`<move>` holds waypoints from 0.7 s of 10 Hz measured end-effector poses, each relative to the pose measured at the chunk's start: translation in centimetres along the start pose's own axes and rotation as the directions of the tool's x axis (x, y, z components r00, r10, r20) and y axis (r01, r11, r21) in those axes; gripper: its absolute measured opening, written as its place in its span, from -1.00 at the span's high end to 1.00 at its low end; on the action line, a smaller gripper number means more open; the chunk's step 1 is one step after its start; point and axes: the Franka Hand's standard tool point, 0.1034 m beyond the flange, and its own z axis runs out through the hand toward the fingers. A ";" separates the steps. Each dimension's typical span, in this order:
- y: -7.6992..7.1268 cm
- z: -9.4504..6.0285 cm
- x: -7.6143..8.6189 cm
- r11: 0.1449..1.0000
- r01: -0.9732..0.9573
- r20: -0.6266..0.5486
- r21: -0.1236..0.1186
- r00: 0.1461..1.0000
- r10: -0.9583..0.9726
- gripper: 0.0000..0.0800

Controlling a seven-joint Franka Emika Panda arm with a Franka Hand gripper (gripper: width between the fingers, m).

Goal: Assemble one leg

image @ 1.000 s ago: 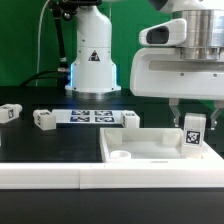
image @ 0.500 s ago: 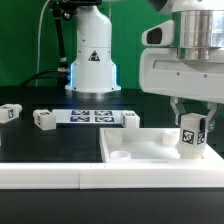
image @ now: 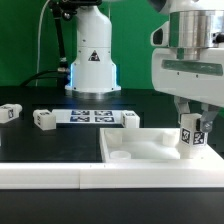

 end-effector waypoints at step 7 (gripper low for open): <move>0.1 0.2 0.0 0.819 0.574 -0.001 -0.020 0.819 -0.574 -0.62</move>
Offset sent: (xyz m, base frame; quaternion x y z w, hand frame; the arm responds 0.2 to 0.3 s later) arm 0.0052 0.0034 0.0026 -0.0326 -0.0009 -0.2471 0.9684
